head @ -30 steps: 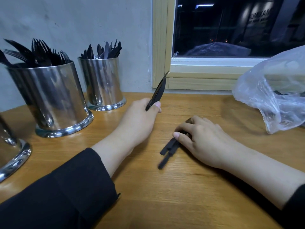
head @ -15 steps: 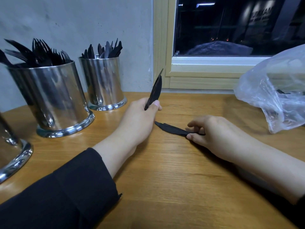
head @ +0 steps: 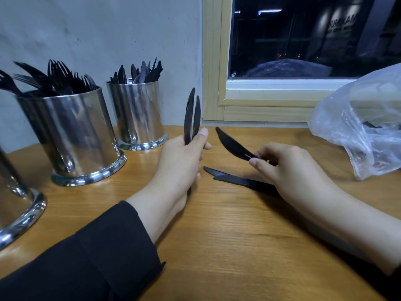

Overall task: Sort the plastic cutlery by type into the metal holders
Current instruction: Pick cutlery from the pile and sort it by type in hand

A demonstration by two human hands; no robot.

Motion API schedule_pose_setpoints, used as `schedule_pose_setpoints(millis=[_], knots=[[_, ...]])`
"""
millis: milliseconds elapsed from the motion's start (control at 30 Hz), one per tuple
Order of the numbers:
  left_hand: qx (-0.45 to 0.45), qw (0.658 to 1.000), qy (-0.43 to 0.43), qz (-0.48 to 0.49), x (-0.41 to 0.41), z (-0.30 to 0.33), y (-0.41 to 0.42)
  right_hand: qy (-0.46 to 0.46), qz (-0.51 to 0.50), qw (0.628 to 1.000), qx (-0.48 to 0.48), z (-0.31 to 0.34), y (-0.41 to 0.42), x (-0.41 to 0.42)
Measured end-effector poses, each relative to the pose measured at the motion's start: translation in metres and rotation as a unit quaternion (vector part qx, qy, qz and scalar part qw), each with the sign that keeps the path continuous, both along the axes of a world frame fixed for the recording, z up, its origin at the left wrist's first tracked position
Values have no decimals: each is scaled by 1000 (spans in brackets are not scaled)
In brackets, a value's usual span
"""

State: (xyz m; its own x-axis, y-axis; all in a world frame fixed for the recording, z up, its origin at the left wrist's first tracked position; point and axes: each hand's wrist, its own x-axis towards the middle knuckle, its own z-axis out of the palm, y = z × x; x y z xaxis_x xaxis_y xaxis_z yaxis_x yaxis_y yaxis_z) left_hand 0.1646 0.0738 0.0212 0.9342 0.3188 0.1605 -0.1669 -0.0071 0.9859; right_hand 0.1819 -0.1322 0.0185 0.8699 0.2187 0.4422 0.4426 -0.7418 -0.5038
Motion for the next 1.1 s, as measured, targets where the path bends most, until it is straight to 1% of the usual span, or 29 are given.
schedule_pose_setpoints(millis=[100,167,267,333,400,467,533,600,667,733,867,1000,1033,1100], knots=[[-66,997,-6,-42,-4,-1,-8,-3,45,994,98,4,6,-5],[-98,991,-19,-91,-7,-2,-18,10,83,988,131,6,13,-11],[-120,983,-41,-129,-13,-3,-32,30,132,980,142,7,21,-19],[-126,983,-52,-120,-15,-2,-37,44,155,978,134,6,23,-21],[-117,987,-67,-85,-16,2,-37,30,143,980,137,5,21,-18],[-84,993,-84,-26,-14,6,-30,-9,94,989,109,5,12,-10],[-41,993,-108,36,-10,10,-18,-14,48,999,5,4,2,0],[-17,989,-127,79,-7,15,-5,28,25,993,-110,1,-8,8],[-25,987,-126,102,-5,19,3,78,29,983,-163,-1,-13,12],[-8,987,-119,110,-5,19,6,97,40,979,-173,-3,-14,12],[72,986,-118,95,-5,5,-3,124,45,976,-172,-4,-11,10],[52,994,-88,45,-7,-6,-19,152,40,976,-150,-1,-10,10],[54,993,-95,40,-8,-5,-21,159,38,976,-146,-1,-9,10],[57,988,-137,32,-10,-1,-21,167,37,975,-141,1,-8,11]])
